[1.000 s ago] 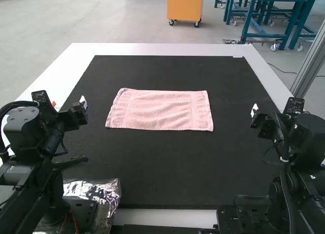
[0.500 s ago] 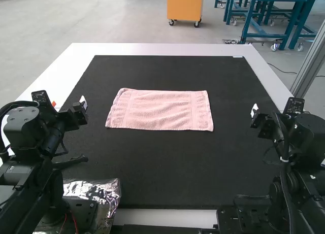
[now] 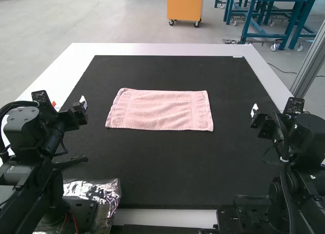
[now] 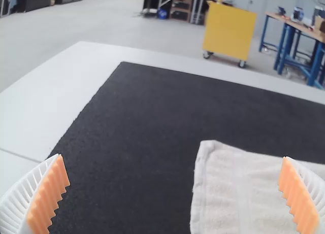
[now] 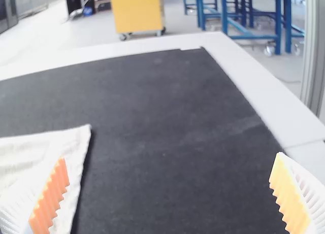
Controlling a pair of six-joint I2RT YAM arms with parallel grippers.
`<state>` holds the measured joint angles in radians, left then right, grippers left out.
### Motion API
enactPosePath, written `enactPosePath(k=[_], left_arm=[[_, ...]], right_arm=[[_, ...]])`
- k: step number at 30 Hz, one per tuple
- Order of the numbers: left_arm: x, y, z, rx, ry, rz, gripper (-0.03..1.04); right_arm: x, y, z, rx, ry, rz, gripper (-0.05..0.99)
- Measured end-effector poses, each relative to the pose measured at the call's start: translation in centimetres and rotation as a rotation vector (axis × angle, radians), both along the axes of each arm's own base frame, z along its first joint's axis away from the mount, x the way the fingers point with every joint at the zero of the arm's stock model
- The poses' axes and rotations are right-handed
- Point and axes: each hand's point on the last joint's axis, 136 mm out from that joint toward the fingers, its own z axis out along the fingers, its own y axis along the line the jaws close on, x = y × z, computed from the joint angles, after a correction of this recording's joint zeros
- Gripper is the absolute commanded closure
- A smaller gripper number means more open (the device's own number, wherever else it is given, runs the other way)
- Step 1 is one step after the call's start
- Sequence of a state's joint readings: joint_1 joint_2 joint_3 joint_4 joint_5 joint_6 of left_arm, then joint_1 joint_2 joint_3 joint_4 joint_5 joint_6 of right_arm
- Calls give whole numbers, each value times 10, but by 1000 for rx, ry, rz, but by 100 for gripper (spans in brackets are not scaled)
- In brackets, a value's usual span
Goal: Fold the towel.
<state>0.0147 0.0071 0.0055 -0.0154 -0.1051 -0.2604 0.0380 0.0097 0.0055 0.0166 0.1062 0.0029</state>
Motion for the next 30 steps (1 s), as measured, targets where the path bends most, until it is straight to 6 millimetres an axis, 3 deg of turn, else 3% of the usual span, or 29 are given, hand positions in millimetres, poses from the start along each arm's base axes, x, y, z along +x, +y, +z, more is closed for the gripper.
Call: enactPosePath(k=[8,14,17,20,24,28,30], left_arm=[[0,0,4,26,-13,0,4],[-1,0,31,295,-92,14,4],[-2,0,35,407,-92,22,4],[-3,0,43,475,-117,34,4],[-9,0,71,536,-223,70,4],[-14,0,91,563,-263,86,4],[-16,0,114,562,-281,92,4]], right_arm=[[0,0,3,-66,-8,2,2],[1,7,4,-360,2,64,2],[1,12,9,-484,-21,97,2],[1,15,30,-562,-107,93,2],[-6,14,77,-596,-291,31,3],[-9,12,102,-566,-323,11,3],[-6,10,122,-525,-315,6,2]])
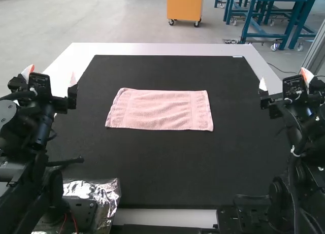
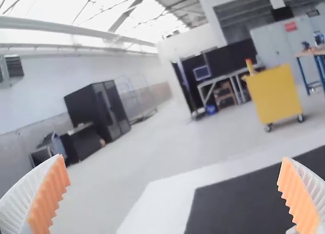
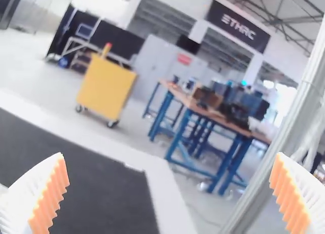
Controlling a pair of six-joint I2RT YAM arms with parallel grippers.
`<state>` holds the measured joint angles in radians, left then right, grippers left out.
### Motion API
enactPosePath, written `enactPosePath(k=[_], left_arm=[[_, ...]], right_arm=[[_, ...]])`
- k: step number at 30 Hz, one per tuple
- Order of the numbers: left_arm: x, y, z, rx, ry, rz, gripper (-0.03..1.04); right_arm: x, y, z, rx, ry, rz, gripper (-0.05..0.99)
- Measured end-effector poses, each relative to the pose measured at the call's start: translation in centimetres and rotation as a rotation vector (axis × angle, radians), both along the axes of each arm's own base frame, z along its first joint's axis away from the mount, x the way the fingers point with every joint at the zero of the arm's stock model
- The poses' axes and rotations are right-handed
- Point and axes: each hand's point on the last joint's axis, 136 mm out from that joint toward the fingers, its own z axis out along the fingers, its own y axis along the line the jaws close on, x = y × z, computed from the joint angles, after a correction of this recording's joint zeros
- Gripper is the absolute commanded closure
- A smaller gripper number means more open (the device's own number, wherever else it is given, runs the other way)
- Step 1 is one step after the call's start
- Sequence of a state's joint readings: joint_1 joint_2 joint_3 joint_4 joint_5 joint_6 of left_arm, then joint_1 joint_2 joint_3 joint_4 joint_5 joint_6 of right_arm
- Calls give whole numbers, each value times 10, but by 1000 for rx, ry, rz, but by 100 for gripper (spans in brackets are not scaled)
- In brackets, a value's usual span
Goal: Fold the towel.
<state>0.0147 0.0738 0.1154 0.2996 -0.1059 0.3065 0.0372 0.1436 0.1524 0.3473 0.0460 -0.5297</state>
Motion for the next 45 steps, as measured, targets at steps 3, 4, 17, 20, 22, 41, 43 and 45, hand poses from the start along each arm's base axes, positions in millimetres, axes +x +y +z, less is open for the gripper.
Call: enactPosePath(k=[3,4,17,20,22,41,43,45], left_arm=[[9,0,42,-45,14,-17,4],[18,0,51,-71,44,-26,4],[165,-7,-95,-280,745,-34,4],[178,-14,-141,-323,886,-43,4],[185,-17,-162,-346,942,-48,4],[254,-39,-224,-369,1026,-99,4],[257,-40,-229,-365,1033,-101,5],[260,-40,-232,-361,1030,-102,5]], right_arm=[[20,-3,32,93,52,3,2],[31,-3,38,128,86,5,2],[160,20,-118,386,798,-2,3],[167,40,-150,408,896,46,3],[170,52,-165,417,944,71,3],[223,104,-234,425,1080,126,3],[229,106,-238,424,1081,127,3],[236,110,-242,422,1084,130,3]])
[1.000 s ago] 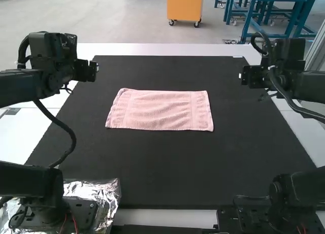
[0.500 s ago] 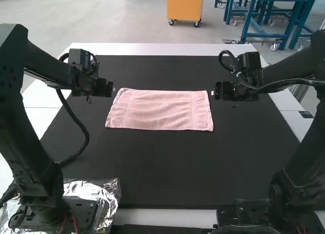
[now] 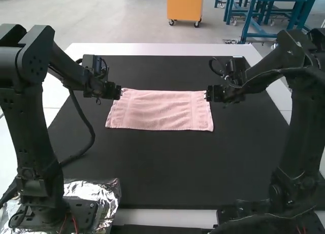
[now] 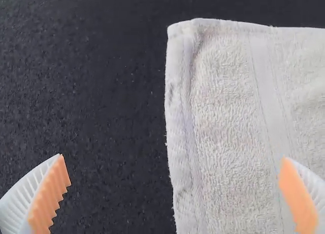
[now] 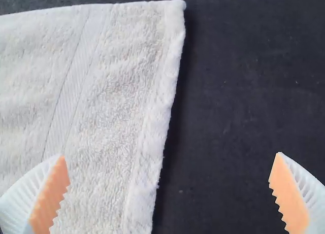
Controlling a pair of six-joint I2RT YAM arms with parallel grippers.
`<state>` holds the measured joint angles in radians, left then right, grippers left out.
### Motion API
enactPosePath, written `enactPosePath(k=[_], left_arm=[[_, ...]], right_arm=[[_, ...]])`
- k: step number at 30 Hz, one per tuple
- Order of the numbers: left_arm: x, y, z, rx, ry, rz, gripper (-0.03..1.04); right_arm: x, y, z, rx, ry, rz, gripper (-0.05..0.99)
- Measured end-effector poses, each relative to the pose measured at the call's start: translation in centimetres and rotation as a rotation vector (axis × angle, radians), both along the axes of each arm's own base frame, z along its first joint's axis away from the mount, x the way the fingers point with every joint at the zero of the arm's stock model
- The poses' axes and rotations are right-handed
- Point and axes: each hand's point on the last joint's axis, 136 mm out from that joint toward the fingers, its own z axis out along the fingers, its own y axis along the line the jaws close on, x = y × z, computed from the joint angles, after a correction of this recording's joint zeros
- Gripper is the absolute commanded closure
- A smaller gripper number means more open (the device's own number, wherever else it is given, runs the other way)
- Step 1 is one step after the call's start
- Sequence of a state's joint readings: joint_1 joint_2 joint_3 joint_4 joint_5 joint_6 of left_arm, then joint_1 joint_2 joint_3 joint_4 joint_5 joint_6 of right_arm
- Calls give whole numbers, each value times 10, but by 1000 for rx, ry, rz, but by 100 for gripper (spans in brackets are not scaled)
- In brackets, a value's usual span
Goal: Fold the towel.
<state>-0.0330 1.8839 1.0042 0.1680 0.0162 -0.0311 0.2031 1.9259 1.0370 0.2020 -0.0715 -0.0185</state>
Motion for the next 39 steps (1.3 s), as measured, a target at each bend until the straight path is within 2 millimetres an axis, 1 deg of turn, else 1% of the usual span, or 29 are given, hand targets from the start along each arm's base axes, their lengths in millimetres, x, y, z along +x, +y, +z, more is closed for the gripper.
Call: enactPosePath(k=[5,10,14,20,23,28,31,38,39], left_arm=[[6,0,-2,10,-21,-9,5],[18,-1,-4,17,-31,-15,5],[22,-1,-18,18,-4,-15,6],[27,-1,-37,21,40,-18,6],[30,-1,-40,21,44,-18,6],[33,-1,-48,22,58,-18,6],[31,-1,-55,22,77,-18,11],[32,-2,-58,20,77,-20,10],[32,-2,-58,20,76,-21,10]], right_arm=[[15,14,-15,-3,12,21,3],[26,26,-31,-10,29,37,3],[36,28,-39,-15,33,36,3],[47,30,-38,-21,18,37,3],[49,30,-41,-27,18,36,3],[48,28,-50,-38,32,37,3],[49,28,-50,-39,30,37,3],[49,27,-50,-40,30,36,3],[49,27,-50,-41,30,36,5]])
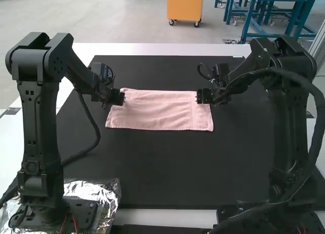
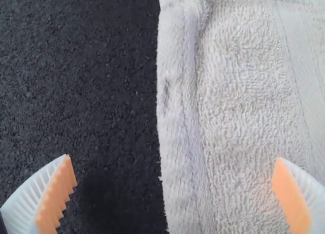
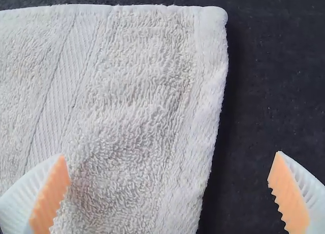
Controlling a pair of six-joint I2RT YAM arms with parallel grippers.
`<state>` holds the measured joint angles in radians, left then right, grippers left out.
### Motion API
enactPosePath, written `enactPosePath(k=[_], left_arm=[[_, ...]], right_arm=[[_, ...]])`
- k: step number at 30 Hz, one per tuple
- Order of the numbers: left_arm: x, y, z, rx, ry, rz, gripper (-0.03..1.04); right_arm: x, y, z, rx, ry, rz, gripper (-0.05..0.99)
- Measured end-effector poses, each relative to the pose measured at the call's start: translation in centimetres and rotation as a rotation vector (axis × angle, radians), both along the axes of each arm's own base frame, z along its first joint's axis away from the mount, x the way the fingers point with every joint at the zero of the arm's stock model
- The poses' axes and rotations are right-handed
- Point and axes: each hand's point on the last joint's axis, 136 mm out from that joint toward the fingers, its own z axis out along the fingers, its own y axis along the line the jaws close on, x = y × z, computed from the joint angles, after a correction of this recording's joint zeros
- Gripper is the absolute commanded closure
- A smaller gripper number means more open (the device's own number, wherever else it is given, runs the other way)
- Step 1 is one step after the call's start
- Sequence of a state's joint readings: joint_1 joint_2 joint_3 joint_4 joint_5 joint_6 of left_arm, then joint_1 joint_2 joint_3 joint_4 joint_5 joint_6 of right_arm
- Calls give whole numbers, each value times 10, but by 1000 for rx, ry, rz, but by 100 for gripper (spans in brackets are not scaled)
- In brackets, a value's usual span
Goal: Fold the towel.
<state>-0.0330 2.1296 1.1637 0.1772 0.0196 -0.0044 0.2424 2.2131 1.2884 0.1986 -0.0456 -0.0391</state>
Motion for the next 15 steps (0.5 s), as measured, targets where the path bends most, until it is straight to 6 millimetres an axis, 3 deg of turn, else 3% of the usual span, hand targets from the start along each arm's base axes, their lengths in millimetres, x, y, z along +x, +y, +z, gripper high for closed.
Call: enactPosePath(k=[1,2,3,4,5,6,15], left_arm=[[0,0,-1,0,0,0,11],[1,0,-1,-2,-1,-1,13],[1,-1,-1,-3,-1,-2,25],[0,-1,-1,-8,0,-4,51],[0,-3,-1,-14,0,-8,90],[0,-6,-2,-17,0,-17,98],[-1,-20,-3,-70,5,-75,99]], right_arm=[[0,0,0,-1,0,1,14],[0,0,0,-5,1,2,29],[0,-1,0,-9,-1,1,54],[0,-2,0,-9,-1,0,86],[0,-2,-1,-7,-2,1,95],[0,-2,-1,-3,-4,4,96],[-4,1,-2,17,-13,28,96]])
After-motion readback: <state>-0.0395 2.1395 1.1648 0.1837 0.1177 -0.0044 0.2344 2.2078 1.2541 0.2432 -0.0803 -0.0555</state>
